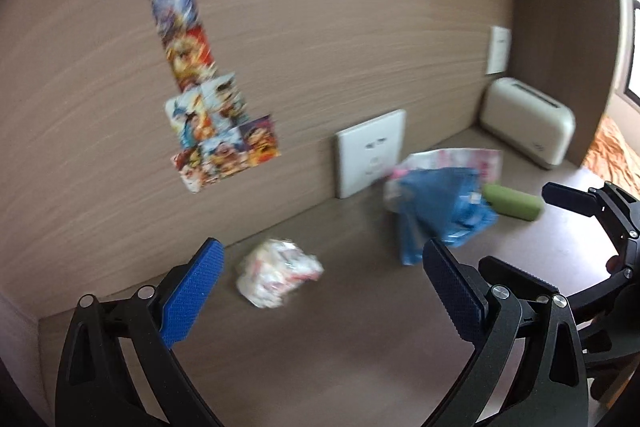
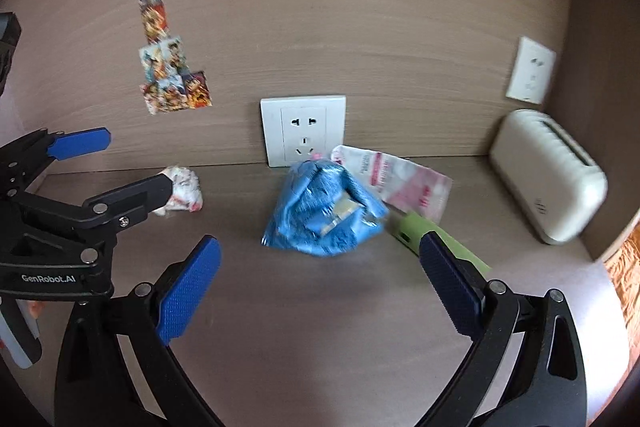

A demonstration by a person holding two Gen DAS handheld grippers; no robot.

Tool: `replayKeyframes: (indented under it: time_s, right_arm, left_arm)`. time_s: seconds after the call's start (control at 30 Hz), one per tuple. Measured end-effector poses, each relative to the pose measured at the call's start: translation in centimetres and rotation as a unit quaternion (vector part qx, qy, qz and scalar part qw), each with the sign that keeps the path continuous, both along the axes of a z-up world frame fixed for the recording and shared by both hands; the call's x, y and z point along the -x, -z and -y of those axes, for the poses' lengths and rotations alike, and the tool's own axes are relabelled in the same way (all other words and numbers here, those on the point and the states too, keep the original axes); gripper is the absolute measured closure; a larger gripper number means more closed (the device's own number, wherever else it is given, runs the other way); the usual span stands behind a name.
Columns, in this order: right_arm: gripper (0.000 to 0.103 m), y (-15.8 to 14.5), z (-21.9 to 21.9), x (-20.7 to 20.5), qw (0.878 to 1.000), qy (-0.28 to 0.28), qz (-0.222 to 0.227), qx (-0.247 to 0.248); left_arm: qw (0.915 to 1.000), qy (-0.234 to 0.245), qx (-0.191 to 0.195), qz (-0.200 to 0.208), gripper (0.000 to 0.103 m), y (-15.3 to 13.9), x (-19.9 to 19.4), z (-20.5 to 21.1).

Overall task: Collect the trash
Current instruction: 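Move both open tools back to the desk, then grasp white plastic bag bundle with left tool while right grasps blue chip bag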

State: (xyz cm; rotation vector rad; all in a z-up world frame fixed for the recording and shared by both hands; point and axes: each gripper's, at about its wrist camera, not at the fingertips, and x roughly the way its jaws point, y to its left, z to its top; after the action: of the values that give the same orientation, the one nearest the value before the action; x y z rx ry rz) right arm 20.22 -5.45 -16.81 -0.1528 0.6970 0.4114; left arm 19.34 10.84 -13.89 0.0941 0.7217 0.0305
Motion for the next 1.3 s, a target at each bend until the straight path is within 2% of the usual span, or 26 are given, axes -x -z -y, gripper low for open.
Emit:
replayKeyframes:
  time_s: [0.23,0.4,0.5,0.53,0.57,0.6,0.67,1.0,1.3]
  right_arm:
    - [0.004,2.8,-2.6,-4.5,0.999,0.011,-0.014,0.042]
    - [0.004,4.2,-4.5,-5.9,0.996,0.007,-0.006,0.088]
    - [0.004,4.5,-4.9,-6.3,0.995,0.006,-0.012,0.097]
    - [0.005,4.5,-4.9,-6.4,0.995,0.006,-0.009,0.097]
    - [0.011,4.4,-5.0,-6.4,0.995,0.005,-0.007,0.098]
    - [0.019,4.4,-5.0,-6.4,0.995,0.005,-0.002,0.101]
    - [0.021,4.2,-5.1,-6.1,0.995,0.002,-0.001,0.104]
    - [0.023,2.4,-3.6,-3.3,0.996,0.011,0.012,0.085]
    - [0.023,0.3,2.0,0.4,0.997,0.048,0.019,0.063]
  left_arm:
    - [0.9988,-0.032,0.017,-0.032,0.005,3.5,-3.6,-3.2]
    - [0.997,-0.048,0.022,-0.057,0.005,5.7,-5.0,-4.7]
    - [0.9962,-0.052,0.034,-0.062,0.007,6.3,-5.2,-5.3]
    - [0.9957,-0.052,0.044,-0.063,0.011,6.4,-5.3,-5.6]
    - [0.9954,-0.05,0.049,-0.066,0.016,6.5,-5.3,-5.6]
    - [0.995,-0.048,0.051,-0.07,0.025,6.7,-5.3,-5.7]
    - [0.9946,-0.044,0.052,-0.078,0.033,7.0,-4.9,-5.9]
    - [0.9953,-0.037,0.049,-0.075,0.037,6.0,-2.7,-5.8]
    - [0.998,0.015,0.016,-0.059,0.037,2.9,-0.1,-1.0]
